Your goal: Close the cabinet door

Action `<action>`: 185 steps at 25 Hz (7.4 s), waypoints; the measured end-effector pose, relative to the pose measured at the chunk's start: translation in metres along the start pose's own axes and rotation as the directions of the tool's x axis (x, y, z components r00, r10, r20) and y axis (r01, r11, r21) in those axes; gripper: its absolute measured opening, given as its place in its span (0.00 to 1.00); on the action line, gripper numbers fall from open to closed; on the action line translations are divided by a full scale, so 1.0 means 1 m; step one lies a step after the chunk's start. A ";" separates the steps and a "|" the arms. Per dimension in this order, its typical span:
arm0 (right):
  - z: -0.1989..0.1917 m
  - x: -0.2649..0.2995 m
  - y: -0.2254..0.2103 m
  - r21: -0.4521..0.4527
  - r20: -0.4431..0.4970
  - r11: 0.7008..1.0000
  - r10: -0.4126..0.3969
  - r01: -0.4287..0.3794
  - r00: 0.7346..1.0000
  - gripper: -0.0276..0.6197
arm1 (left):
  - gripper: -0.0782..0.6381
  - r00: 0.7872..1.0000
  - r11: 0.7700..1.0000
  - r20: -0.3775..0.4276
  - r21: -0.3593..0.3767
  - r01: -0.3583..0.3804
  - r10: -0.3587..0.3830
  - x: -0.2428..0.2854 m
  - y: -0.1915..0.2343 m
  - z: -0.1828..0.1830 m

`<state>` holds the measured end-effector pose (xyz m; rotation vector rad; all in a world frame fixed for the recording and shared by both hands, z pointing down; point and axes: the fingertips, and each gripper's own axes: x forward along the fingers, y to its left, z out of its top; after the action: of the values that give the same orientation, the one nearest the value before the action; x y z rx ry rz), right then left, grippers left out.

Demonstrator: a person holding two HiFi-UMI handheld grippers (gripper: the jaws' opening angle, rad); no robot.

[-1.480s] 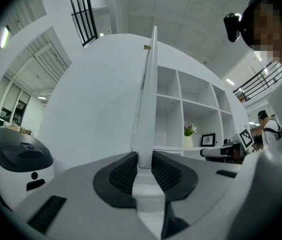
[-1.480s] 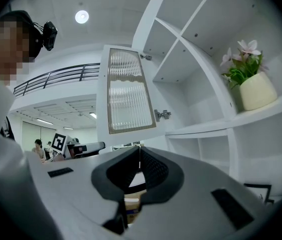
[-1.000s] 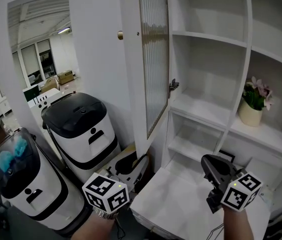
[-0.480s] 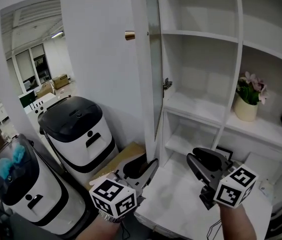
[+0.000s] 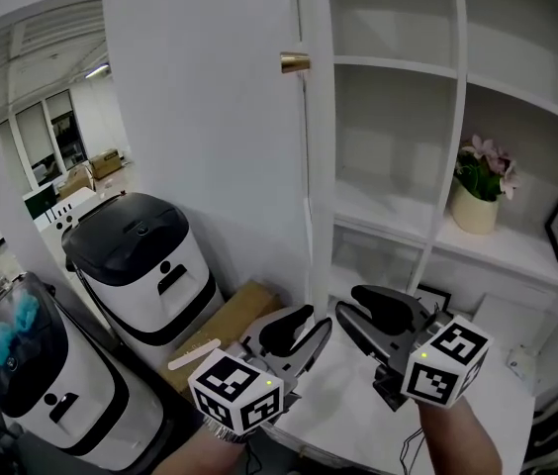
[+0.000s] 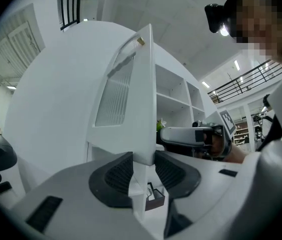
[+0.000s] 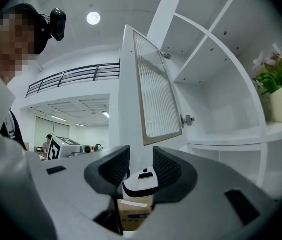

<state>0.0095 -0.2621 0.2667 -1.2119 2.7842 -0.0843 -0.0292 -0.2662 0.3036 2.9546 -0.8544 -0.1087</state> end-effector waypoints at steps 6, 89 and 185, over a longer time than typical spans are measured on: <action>-0.005 0.001 -0.002 0.008 -0.010 1.000 -0.006 0.006 1.000 0.25 | 0.31 0.999 0.999 0.003 -0.006 0.043 -0.043 0.007 -0.006 -0.001; 0.020 -0.063 -0.179 -0.142 -0.002 0.760 -0.640 0.634 0.768 0.22 | 0.12 0.933 0.930 -0.061 -0.132 0.344 -0.354 0.062 -0.028 -0.038; -0.045 -0.230 -0.035 -0.056 -0.068 0.953 -0.302 0.299 0.951 0.05 | 0.12 0.995 0.991 -0.060 -0.116 0.072 -0.079 0.027 -0.183 -0.051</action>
<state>0.1850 -0.1172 0.3310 -1.6699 2.6518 -0.0937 0.0943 -0.1241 0.3377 2.8672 -0.7039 -0.0627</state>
